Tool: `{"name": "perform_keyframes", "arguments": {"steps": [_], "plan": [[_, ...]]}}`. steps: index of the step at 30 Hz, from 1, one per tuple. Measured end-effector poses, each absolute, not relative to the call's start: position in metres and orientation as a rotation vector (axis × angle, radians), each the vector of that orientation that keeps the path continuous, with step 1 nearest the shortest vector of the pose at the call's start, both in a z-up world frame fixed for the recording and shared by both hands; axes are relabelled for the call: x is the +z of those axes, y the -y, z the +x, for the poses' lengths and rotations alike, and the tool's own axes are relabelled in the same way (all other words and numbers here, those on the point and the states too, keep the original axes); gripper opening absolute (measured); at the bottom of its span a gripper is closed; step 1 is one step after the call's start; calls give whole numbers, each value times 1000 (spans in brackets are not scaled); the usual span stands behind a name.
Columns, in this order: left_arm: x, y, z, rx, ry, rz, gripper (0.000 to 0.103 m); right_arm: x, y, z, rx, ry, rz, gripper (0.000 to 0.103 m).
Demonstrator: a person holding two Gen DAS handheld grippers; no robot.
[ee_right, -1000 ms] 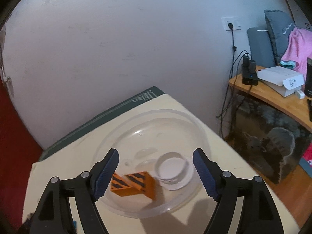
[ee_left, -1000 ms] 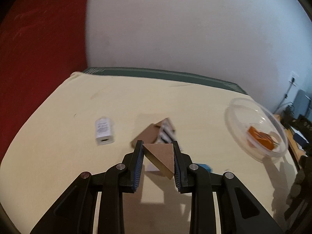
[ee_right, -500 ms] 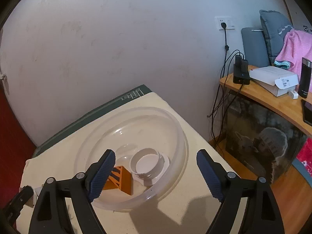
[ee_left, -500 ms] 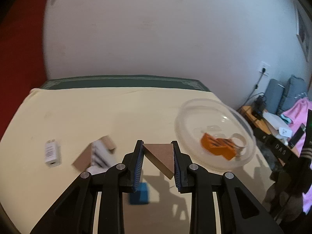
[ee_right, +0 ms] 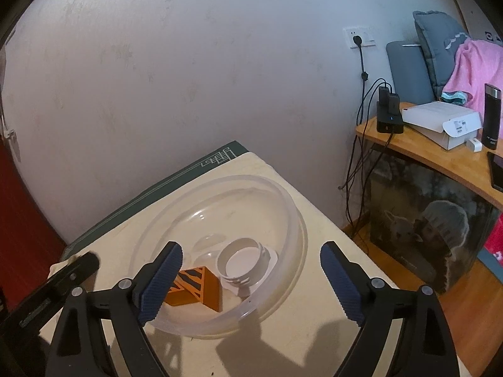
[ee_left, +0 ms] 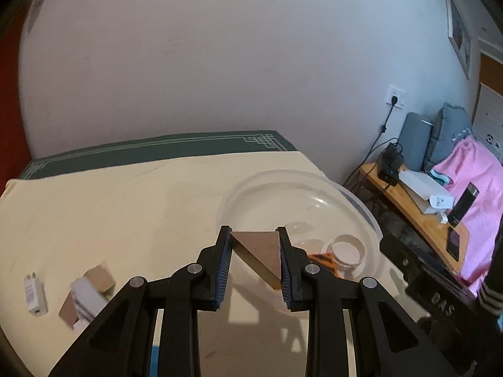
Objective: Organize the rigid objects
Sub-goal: 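Carry the tan triangle into the clear basin and open the left tool, then move the open left tool back toward the white striped prism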
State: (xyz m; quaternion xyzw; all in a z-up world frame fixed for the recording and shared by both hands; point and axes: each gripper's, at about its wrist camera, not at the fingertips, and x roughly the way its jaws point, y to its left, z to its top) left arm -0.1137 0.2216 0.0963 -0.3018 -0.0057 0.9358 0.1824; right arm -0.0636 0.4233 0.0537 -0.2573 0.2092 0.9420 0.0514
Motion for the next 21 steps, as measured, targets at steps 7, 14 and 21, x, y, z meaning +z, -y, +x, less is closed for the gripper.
{"name": "perform_keyframes", "arguments": {"steps": [7,14,21], "plan": [[84,-239,-133,2640,-2,-897,30,53,-426,-62,2865,-663,-782,92],[77,-226,-135,2664,72,-920,70,52,-425,-60,2872,-662,-789,93],[76,-217,-130,2701,68,-937,70,51,-423,-59,2881,-652,-794,94]]}}
